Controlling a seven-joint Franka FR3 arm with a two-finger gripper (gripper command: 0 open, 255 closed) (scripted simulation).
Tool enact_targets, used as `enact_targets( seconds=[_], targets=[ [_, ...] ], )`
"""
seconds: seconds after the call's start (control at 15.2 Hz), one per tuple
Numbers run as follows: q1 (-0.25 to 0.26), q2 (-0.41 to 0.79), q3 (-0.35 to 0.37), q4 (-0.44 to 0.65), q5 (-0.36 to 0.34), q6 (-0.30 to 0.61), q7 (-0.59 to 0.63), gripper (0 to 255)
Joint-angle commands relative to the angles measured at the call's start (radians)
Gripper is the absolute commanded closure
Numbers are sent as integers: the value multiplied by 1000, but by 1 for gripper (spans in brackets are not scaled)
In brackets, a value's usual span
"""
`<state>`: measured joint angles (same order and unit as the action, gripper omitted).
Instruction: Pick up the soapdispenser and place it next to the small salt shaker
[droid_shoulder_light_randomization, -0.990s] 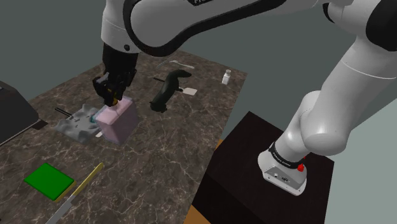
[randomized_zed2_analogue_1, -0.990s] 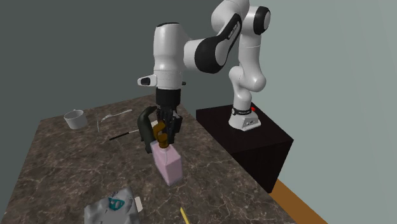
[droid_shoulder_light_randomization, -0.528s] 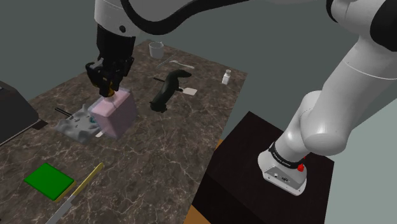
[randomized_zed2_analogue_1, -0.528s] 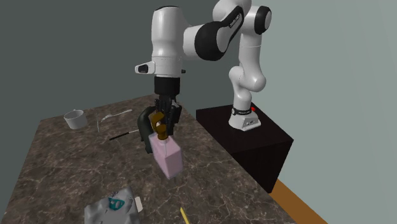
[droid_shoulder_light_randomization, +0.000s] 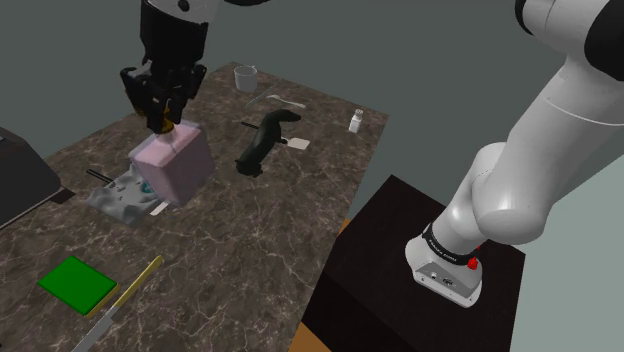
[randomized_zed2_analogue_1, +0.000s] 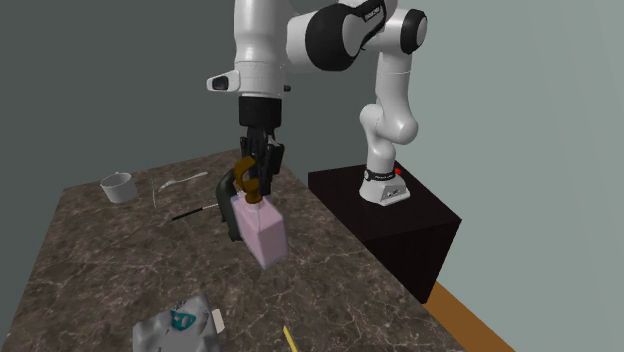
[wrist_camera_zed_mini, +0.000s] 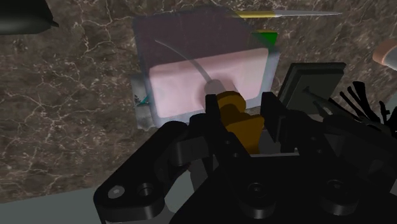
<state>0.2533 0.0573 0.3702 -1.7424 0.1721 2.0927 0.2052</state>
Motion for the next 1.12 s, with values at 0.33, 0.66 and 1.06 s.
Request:
enact_targets(
  seconds=[0.33,0.66,1.06],
  targets=[
    [0,5,-1,99,-10,-93,16,255],
    [1,16,0,179,-19,-161,30,255],
    [5,39,1,288,-33,-247,49,255]
  ],
)
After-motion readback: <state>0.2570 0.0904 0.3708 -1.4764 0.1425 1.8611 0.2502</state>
